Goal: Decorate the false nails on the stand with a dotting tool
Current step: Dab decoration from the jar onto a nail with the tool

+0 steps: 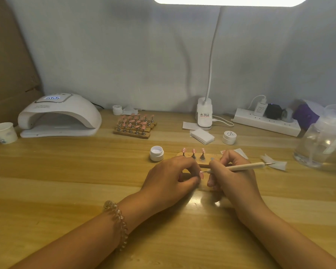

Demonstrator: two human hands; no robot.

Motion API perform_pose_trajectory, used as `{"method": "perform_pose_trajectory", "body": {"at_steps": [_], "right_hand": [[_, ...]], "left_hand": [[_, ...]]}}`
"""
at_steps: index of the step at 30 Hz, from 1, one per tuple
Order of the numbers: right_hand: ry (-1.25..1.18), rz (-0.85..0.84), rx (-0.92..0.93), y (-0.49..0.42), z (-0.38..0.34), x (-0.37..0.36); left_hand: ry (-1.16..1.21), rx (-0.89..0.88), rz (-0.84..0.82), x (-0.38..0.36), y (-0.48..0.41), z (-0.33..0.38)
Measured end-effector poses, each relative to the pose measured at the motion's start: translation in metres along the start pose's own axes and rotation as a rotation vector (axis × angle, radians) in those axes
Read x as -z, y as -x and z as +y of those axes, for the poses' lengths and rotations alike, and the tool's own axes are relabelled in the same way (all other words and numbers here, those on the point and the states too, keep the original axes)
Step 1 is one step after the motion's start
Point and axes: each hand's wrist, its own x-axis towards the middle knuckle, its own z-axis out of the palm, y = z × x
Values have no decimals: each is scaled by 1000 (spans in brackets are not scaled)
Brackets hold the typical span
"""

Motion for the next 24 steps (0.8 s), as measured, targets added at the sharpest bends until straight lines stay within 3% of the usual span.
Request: {"method": "perform_pose_trajectory", "body": {"at_steps": [11,24], "right_hand": [[7,-12,18,1,-1,0],[-162,83,-3,0,-4,3]], "left_hand": [[-2,7,-3,0,0,0],[-18,87,39,-1,0,1]]}}
